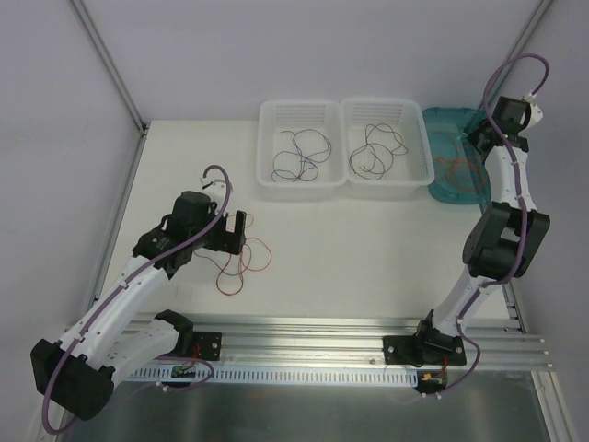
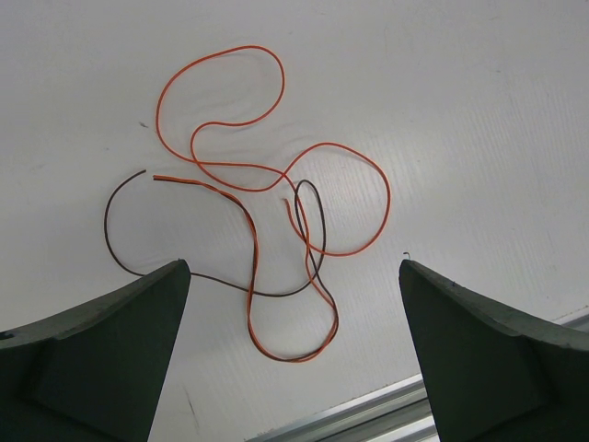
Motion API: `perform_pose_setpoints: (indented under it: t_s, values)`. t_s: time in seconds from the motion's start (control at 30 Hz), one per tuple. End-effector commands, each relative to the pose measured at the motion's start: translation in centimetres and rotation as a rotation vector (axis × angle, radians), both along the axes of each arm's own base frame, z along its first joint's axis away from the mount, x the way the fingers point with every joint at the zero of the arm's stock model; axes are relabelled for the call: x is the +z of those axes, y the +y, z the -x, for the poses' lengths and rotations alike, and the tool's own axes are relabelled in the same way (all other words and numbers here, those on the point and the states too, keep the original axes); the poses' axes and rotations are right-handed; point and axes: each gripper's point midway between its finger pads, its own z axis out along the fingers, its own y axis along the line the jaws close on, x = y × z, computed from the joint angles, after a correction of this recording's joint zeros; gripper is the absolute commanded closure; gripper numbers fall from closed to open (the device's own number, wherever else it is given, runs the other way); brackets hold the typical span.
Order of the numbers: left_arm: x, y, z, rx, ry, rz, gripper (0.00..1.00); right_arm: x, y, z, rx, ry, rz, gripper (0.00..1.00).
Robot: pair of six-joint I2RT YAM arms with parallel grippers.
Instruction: Untangle the cables
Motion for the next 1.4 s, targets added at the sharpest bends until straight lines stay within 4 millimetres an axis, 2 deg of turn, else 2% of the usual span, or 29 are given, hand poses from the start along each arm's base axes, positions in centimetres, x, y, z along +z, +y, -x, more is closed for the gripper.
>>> perform_pose_setpoints:
  t_s: [0.0,0.07,0.1,0.2,0.23,0.3,0.33,0.37,0.4,0.5,0.53,0.57,0.6,0.63,0.67,0.73,0.77,0.8,0.83,0.87,0.93,0.97,1.07,1.1,1.2,1.23,1.3,1.33,1.37]
  values:
    - [-0.5,0.3,-0.4,0.012,0.004,-0.018,0.01,-2.0,-0.4,-0.4,0.017,0.056,-0.009,0.72]
    - [-0.6,0.3,-0.4,0.011,0.008,-0.021,0.01,-2.7,-0.2,-0.3,0.023,0.067,-0.016,0.61]
    - [-0.6,0.3,-0.4,0.011,0.006,-0.022,0.01,-2.2,-0.1,-0.2,0.029,0.052,-0.014,0.52]
    - [-0.6,0.3,-0.5,0.011,0.009,-0.021,0.01,-1.9,0.5,0.4,0.056,0.049,-0.013,0.36]
    - [-0.7,0.3,-0.4,0.011,0.012,-0.023,0.01,-0.7,1.0,0.8,0.073,0.030,-0.009,0.33]
    - [-0.7,0.2,-0.5,0.010,0.015,-0.020,0.01,-0.4,2.0,1.5,0.113,0.039,0.002,0.27]
    - [-0.7,0.2,-0.5,0.010,0.016,-0.018,0.01,1.1,3.1,2.2,0.144,0.020,0.013,0.25]
    - [-0.7,0.2,-0.4,0.009,0.014,-0.019,0.01,1.4,3.9,2.5,0.177,0.023,0.031,0.24]
    - [-0.7,0.2,-0.4,0.011,0.015,-0.017,0.01,0.8,4.9,3.4,0.203,0.049,0.026,0.21]
    - [-0.8,0.3,-0.5,0.025,0.019,-0.019,0.01,1.9,9.0,5.2,0.316,0.042,0.051,0.18]
    - [-1.0,0.3,-0.5,0.031,0.024,-0.017,0.01,0.6,11.1,5.9,0.365,0.068,0.043,0.16]
    - [-1.0,0.5,-0.6,0.042,0.025,-0.022,0.01,1.6,12.6,6.8,0.417,0.043,0.044,0.15]
    - [-1.3,0.6,-0.5,0.045,0.032,-0.025,0.01,1.4,13.7,7.5,0.450,0.050,0.041,0.13]
    - [-1.5,0.6,-0.5,0.052,0.038,-0.026,0.01,0.1,15.9,8.5,0.516,0.076,0.032,0.12]
    - [-1.7,0.5,-0.6,0.055,0.049,-0.027,0.01,0.7,17.0,9.5,0.548,0.059,0.038,0.11]
    - [-2.0,0.4,-0.7,0.059,0.064,-0.025,0.01,0.3,19.2,11.0,0.604,0.058,0.014,0.09]
    - [-2.2,0.4,-0.7,0.058,0.072,-0.026,0.01,-1.7,20.0,12.1,0.627,0.091,-0.015,0.08]
    - [-2.6,0.1,-0.7,0.052,0.094,-0.025,0.02,-0.6,20.6,12.9,0.649,0.041,-0.021,0.07]
    - [-2.8,-0.1,-0.7,0.050,0.106,-0.021,0.02,-0.7,21.7,13.8,0.689,0.029,-0.040,0.07]
    - [-3.1,-0.1,-0.7,0.051,0.118,-0.021,0.03,-2.5,22.3,15.0,0.705,0.057,-0.064,0.06]
    - [-3.9,-0.6,-0.7,0.047,0.161,-0.016,0.05,-1.9,23.9,16.9,0.765,0.020,-0.059,0.05]
    - [-4.1,-0.7,-0.8,0.051,0.172,-0.017,0.05,-2.9,24.3,17.9,0.794,0.038,-0.048,0.05]
    - [-5.4,-1.3,-0.9,0.053,0.237,-0.010,0.09,-2.9,25.3,20.6,0.859,0.051,-0.012,0.05]
    - [-6.2,-1.4,-1.2,0.067,0.264,-0.016,0.10,-3.8,25.7,21.6,0.883,0.067,-0.008,0.05]
    - [-7.8,-1.8,-1.7,0.085,0.327,-0.025,0.22,-3.6,26.5,23.3,0.924,0.029,-0.018,0.05]
    - [-8.3,-2.0,-1.8,0.097,0.344,-0.019,0.28,-4.6,26.9,24.0,0.939,0.043,-0.024,0.05]
    - [-9.6,-2.3,-1.9,0.097,0.392,-0.030,0.34,-4.5,27.4,24.6,0.958,0.017,-0.019,0.06]
    - [-9.9,-2.4,-2.1,0.100,0.401,-0.034,0.38,-5.3,27.8,25.2,0.978,0.032,-0.026,0.05]
    - [-10.7,-2.4,-2.1,0.102,0.427,-0.043,0.48,-5.4,28.2,25.4,0.991,0.031,-0.027,0.05]
